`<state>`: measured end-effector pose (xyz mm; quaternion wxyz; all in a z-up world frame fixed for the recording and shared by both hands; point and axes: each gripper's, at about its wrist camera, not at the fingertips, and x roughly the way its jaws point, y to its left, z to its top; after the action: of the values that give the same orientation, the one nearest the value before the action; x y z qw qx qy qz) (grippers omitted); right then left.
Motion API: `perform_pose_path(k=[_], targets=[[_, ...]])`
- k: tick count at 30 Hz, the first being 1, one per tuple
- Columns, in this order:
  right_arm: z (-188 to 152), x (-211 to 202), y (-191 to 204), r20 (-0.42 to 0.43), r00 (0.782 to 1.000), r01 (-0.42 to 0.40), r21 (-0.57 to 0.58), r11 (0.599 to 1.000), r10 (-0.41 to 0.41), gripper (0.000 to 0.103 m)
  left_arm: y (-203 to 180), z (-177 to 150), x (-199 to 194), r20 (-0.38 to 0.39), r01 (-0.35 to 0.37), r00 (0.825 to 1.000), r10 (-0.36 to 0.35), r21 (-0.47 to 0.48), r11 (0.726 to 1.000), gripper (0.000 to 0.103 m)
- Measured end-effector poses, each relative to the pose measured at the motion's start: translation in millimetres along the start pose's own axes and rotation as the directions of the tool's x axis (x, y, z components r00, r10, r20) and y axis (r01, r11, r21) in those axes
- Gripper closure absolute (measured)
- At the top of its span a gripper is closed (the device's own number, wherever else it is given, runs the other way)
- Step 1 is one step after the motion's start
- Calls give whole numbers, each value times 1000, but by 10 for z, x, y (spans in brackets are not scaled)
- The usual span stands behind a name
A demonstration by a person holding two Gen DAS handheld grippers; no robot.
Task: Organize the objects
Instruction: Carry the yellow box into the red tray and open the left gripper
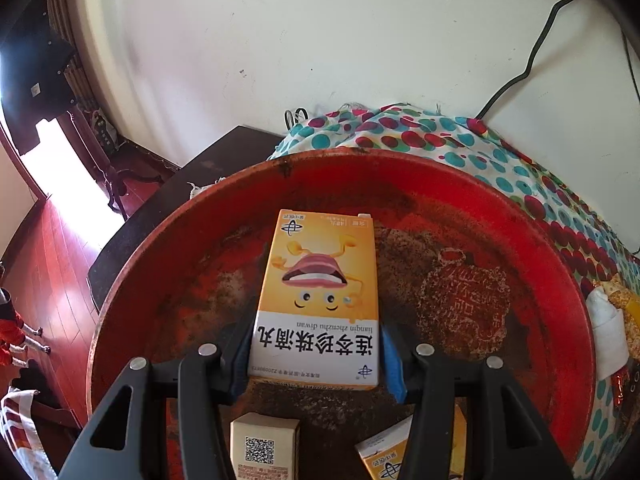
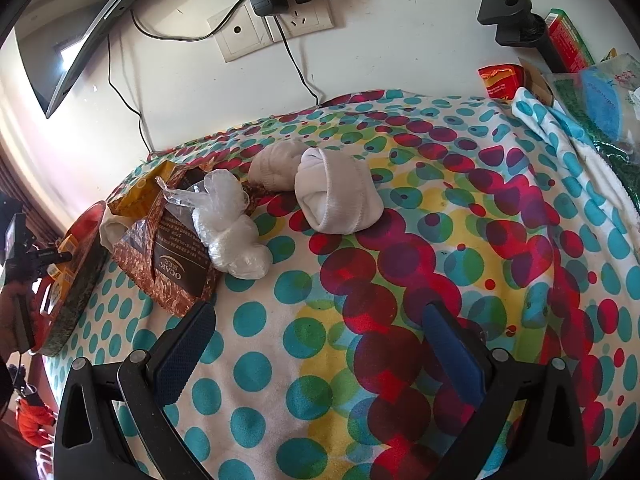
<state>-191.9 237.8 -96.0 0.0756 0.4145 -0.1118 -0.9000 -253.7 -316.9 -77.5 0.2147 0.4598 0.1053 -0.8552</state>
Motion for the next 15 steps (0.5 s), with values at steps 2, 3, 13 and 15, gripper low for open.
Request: perform_pose_path(k=[2,3,13,15], targets=[[2,0,0,-1,1000,0,-1,1000,0,0,3,11,7,-5,2,1000,-2,-4,1000,49],[1,1,2,-1,1000,-1,-2,1000,1,0,6,9,34,-22,7,1000,-7,-10,1000,49],[-21,-30,100,11,1000,-12,-48,999,13,0,7,-114,-888,164,16,986,-17,2,1000,46],[-35,-83,185,41,999,15,-88,996,-12,0,-86,-273,-1263,248,31,968,-47,67,997,43]])
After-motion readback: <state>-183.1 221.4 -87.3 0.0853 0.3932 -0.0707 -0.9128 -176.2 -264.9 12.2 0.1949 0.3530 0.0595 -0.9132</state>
